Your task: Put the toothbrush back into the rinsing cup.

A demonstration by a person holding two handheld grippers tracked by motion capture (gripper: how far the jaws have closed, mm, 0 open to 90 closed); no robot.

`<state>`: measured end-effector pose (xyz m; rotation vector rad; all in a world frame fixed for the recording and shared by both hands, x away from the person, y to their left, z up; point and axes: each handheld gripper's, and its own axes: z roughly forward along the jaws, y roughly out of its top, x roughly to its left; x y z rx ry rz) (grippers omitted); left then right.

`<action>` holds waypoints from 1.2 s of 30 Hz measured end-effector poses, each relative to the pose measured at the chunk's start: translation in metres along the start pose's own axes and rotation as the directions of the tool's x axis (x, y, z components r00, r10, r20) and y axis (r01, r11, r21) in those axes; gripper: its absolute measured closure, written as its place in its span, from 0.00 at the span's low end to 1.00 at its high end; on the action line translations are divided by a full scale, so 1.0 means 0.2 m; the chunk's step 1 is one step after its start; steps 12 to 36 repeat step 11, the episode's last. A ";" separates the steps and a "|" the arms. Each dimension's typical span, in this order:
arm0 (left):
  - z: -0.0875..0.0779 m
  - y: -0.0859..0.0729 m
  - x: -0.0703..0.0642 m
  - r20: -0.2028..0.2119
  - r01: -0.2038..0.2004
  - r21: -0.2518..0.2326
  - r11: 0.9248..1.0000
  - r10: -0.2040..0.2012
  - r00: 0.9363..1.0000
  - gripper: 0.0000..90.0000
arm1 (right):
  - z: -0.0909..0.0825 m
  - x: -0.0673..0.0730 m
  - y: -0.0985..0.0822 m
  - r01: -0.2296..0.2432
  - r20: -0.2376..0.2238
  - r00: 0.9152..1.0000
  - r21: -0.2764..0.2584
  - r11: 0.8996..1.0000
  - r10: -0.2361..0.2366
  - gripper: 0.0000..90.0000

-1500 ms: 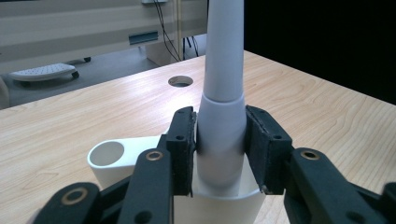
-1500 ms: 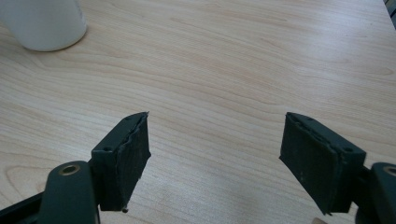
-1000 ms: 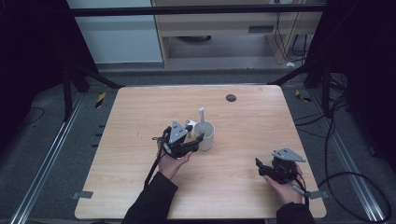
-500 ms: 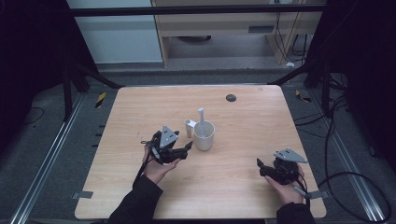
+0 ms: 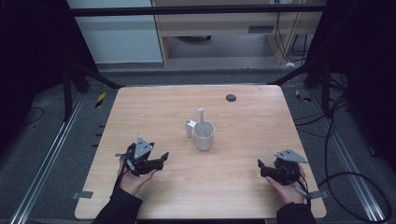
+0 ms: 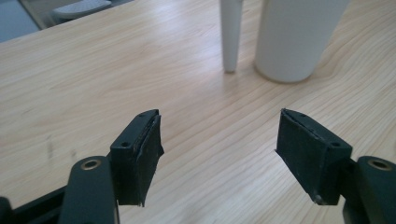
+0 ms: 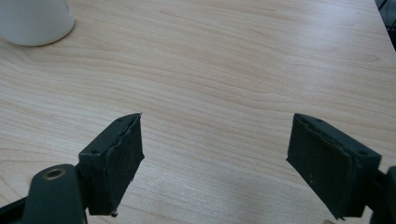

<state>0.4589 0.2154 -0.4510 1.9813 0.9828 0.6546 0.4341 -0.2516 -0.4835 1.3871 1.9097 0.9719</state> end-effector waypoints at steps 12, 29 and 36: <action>-0.10 -0.14 0.12 -0.059 0.048 0.044 0.998 -0.045 0.997 0.32 | 0.00 -0.01 -0.01 -0.008 0.000 1.000 0.009 1.000 0.008 0.18; -0.10 -0.14 0.12 -0.059 0.048 0.044 0.998 -0.045 0.997 0.32 | 0.00 -0.01 -0.01 -0.008 0.000 1.000 0.009 1.000 0.008 0.18; -0.10 -0.14 0.12 -0.059 0.048 0.044 0.998 -0.045 0.997 0.32 | 0.00 -0.01 -0.01 -0.008 0.000 1.000 0.009 1.000 0.008 0.18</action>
